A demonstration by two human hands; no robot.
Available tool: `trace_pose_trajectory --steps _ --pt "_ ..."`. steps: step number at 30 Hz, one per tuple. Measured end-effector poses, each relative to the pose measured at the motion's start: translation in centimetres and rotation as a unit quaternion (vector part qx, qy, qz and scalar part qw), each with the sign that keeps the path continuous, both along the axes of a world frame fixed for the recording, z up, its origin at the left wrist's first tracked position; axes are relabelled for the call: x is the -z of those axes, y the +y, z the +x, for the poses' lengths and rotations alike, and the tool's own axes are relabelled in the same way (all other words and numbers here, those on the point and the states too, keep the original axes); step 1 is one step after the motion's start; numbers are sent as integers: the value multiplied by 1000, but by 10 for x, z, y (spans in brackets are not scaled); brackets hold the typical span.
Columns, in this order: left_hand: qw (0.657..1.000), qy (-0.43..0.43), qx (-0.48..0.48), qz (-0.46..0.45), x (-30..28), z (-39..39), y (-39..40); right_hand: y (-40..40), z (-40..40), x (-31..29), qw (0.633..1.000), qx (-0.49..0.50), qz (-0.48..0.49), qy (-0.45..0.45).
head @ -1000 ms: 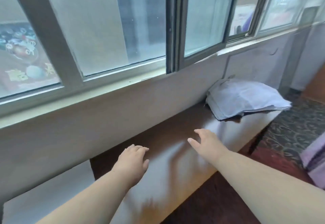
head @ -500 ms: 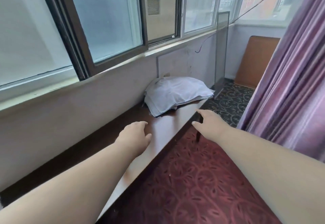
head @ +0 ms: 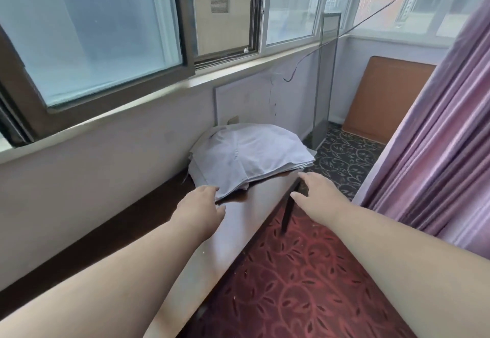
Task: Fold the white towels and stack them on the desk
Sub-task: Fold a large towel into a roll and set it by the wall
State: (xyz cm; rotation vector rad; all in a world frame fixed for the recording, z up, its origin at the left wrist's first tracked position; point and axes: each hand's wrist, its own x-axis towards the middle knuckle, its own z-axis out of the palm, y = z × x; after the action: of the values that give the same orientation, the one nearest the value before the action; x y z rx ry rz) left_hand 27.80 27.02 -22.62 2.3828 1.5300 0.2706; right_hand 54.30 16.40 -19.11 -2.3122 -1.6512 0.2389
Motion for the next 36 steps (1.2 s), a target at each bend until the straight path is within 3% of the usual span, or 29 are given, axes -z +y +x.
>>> trace_pose_trajectory --steps 7,16,27,36 --pt "1000 17 -1 -15 -5 68 148 150 54 3 1000 -3 -4 26" --pt "997 47 -23 -51 11 100 239 272 101 33 997 -41 -57 44" --pt "990 52 -94 -92 60 192 355 456 177 82 970 -194 -144 33" --pt "971 148 -117 -146 119 264 429 576 237 139 928 -308 -206 21"
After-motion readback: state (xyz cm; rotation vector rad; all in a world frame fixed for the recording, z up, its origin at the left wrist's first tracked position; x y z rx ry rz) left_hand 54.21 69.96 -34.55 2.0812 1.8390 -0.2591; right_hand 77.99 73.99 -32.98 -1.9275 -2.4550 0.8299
